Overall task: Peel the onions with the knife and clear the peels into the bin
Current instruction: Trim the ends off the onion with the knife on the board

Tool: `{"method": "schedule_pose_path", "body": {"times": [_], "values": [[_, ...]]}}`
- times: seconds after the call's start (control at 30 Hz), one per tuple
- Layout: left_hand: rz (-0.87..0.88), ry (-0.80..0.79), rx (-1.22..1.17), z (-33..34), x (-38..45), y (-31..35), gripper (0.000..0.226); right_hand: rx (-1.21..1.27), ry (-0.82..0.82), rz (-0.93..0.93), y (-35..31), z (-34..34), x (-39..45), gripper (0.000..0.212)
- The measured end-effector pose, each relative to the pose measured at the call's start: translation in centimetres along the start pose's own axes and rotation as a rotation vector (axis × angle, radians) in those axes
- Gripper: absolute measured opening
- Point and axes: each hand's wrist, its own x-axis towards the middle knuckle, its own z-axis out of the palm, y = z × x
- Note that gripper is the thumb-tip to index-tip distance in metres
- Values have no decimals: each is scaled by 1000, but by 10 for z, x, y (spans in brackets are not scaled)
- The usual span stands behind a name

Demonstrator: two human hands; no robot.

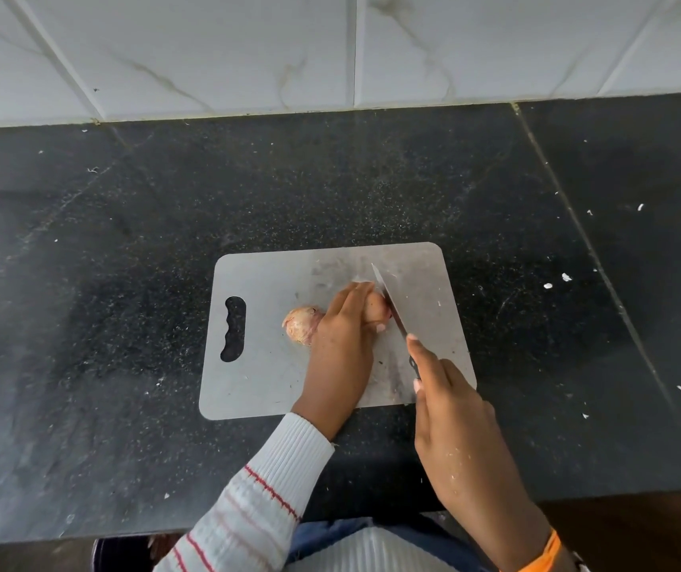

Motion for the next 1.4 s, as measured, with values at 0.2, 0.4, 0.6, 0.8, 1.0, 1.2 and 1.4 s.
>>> {"method": "schedule_pose_path", "body": {"times": [0.2,0.4,0.6,0.8,1.0,1.2,1.4], "values": [[23,13,-2,-3,2,-2,44,104,38,-27,5,0,14,50],[58,48,32,2,1,6,36,188,48,3,8,-7,21,45],[72,37,59,3,2,11,41,66,-5,38,-4,-5,16,54],[44,45,41,4,2,8,43,222,45,45,-2,-5,18,45],[20,56,52,3,3,6,41,262,75,52,-2,5,34,44],[13,48,51,1,3,12,43,201,46,40,-1,5,19,52],[-60,43,57,3,3,14,43,157,-3,58,-1,10,17,55]]}}
